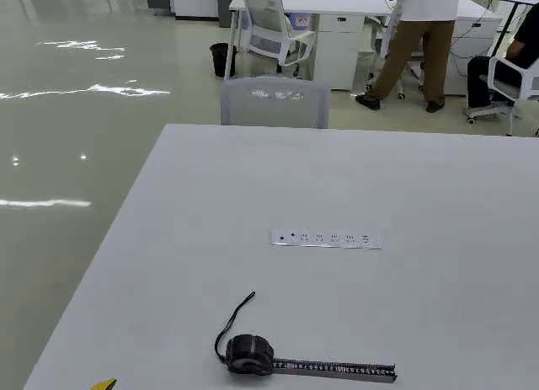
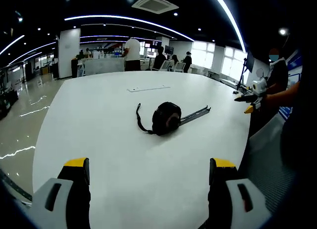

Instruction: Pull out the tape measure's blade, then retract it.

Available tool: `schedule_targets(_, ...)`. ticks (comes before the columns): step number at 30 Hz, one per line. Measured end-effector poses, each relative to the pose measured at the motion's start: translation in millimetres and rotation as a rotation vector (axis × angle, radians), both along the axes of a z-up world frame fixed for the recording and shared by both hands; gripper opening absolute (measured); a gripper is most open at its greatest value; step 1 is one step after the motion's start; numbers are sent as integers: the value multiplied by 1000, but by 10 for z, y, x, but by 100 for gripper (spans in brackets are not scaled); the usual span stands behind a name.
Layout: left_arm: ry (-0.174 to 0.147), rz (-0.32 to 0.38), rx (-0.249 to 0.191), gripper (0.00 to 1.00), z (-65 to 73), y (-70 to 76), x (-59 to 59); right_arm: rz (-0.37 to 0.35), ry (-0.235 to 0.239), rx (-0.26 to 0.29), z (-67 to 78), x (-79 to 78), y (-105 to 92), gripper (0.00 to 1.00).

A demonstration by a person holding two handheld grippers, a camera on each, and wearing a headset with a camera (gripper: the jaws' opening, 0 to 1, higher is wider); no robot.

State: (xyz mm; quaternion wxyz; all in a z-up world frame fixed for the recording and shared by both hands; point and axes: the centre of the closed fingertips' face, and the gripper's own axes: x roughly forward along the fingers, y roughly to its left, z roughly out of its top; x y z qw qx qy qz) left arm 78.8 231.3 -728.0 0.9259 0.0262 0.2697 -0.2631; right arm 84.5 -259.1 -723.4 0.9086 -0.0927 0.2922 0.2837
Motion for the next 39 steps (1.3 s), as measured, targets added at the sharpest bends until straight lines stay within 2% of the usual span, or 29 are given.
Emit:
schedule_targets(2,-9,-10,9,99,23,2,-10,3,-10,-3,7,26,-12,100)
schedule_targets(7,9,-1,10,99,6,43,-44,6,-14,-11,58,64,46,100)
schedule_targets(12,10,-11,20,99,-15,33,-47,20,-6,-25,47,43,83,100)
schedule_targets(16,12,-10,17,99,-25,23,-50,12,-2,-4,81,43,112,100)
schedule_targets(19,12,-17,22,99,-28,0,-54,14,-4,-12,73,43,101,100)
schedule_targets(23,10,-19,23,99,20,-41,-51,11,1,-13,-7,61,27,100)
schedule_targets(28,9,-17,25,99,12,-37,-52,5,-1,-7,-18,81,-6,100)
schedule_targets(39,14,-25,35,99,82,-172,-65,14,0,-11,-9,105,17,100)
